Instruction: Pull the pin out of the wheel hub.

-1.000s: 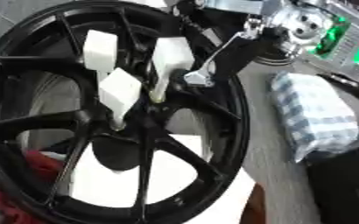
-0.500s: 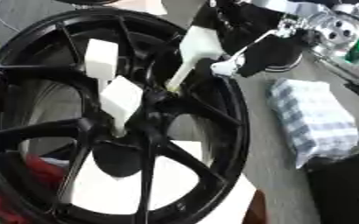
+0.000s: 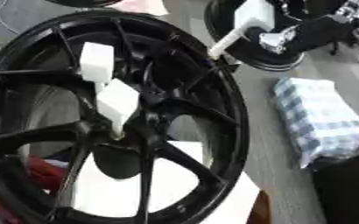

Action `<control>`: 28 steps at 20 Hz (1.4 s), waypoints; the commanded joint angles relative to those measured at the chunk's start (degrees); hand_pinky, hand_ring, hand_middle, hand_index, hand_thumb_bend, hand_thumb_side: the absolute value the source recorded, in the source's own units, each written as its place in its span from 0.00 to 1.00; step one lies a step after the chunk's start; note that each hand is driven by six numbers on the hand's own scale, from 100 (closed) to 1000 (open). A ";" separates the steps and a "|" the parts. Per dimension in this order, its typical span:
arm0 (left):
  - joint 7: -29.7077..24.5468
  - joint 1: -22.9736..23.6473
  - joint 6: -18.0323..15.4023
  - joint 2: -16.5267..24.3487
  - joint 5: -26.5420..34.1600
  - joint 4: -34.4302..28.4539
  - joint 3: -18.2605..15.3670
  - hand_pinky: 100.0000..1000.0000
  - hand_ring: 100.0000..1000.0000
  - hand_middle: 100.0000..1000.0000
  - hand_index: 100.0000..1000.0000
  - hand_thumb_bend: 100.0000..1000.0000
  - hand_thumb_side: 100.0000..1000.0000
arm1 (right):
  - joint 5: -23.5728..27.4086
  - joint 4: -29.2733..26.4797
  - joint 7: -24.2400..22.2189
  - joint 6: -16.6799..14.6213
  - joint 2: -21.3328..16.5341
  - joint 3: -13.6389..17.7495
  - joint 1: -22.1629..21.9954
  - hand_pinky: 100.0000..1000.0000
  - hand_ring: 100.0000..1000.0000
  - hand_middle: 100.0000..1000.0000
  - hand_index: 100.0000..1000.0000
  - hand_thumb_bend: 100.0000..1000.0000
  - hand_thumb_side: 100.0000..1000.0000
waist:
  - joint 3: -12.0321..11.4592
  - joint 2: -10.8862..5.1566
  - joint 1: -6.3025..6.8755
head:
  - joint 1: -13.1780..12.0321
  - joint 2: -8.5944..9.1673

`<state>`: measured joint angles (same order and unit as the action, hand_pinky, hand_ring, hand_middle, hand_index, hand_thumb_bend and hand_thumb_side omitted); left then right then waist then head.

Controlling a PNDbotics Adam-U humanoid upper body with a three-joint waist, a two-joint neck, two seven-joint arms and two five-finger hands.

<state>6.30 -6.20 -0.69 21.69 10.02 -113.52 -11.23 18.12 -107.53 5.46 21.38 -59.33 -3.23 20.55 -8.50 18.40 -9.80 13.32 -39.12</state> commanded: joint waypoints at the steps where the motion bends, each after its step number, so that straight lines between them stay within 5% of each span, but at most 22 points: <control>1: 0.56 0.18 -0.32 0.68 -0.40 -1.07 -0.70 0.90 0.54 0.46 0.69 0.00 0.76 | -2.96 4.16 3.01 1.81 0.98 5.63 -2.56 0.60 0.54 0.30 0.41 0.00 0.00 | 0.12 -0.99 0.41 | -0.62 0.67; 10: -0.11 -0.37 -0.40 0.73 0.23 -1.07 -0.03 0.90 0.54 0.46 0.69 0.00 0.75 | -8.20 16.28 10.79 -4.55 4.90 18.29 -13.61 0.62 0.57 0.35 0.46 0.00 0.00 | -1.39 -0.92 0.69 | 0.94 0.94; 14: -0.36 -0.59 -0.35 0.74 0.41 -1.07 0.08 0.90 0.54 0.46 0.69 0.00 0.76 | -8.75 19.15 11.94 -6.56 5.32 20.69 -14.91 0.63 0.60 0.38 0.49 0.00 0.00 | -1.74 -0.87 0.66 | 1.21 1.07; 15: -0.36 -0.61 -0.33 0.74 0.43 -1.07 0.06 0.90 0.54 0.46 0.69 0.00 0.76 | -9.07 19.83 11.66 -6.51 5.45 20.79 -15.18 0.68 0.73 0.58 0.67 0.01 0.00 | -1.84 -0.86 0.59 | 1.19 1.14; 16: -0.36 -0.62 -0.30 0.74 0.45 -1.07 0.07 0.90 0.54 0.46 0.69 0.00 0.76 | -9.64 20.77 11.10 -6.30 5.46 20.76 -15.33 0.71 0.79 0.69 0.72 0.00 0.00 | -1.96 -0.87 0.54 | 1.20 1.16; 19: -0.41 -0.69 -0.21 0.76 0.54 -1.07 0.10 0.90 0.54 0.46 0.69 0.00 0.76 | -12.07 23.75 8.74 -5.04 5.24 20.74 -15.19 0.79 0.94 0.83 0.82 0.00 0.00 | -2.23 -0.92 0.37 | 1.26 1.14; 23: -0.53 -0.71 -0.04 0.72 0.56 -1.07 0.13 0.90 0.54 0.46 0.69 0.00 0.76 | -15.20 25.29 7.48 -3.75 5.54 21.53 -14.40 0.78 0.93 0.82 0.82 0.02 0.00 | -2.39 -0.94 0.20 | 1.26 1.09; 24: -0.58 -0.72 -0.02 0.74 0.57 -1.07 0.15 0.90 0.55 0.46 0.69 0.00 0.76 | -15.25 24.85 7.69 -3.93 5.69 21.84 -13.94 0.75 0.90 0.79 0.80 0.36 0.00 | -2.45 -0.97 0.17 | 1.32 1.06; 25: -0.64 -0.75 -0.03 0.76 0.58 -1.07 0.16 0.90 0.55 0.46 0.69 0.00 0.76 | -14.83 24.04 8.23 -4.47 5.92 22.19 -13.46 0.73 0.86 0.75 0.76 0.33 0.19 | -2.48 -0.98 0.15 | 1.34 1.06; 28: -0.80 -0.84 -0.08 0.82 0.65 -1.07 0.21 0.90 0.55 0.46 0.69 0.00 0.76 | -12.64 21.56 10.53 -6.76 6.67 22.28 -12.35 0.70 0.78 0.67 0.72 0.24 0.29 | -2.66 -0.99 0.15 | 1.48 1.13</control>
<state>5.73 -6.61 -0.67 21.69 10.62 -113.52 -11.04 4.73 -84.45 15.31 15.45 -51.08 18.00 7.79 -11.16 18.39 -10.02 14.49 -38.64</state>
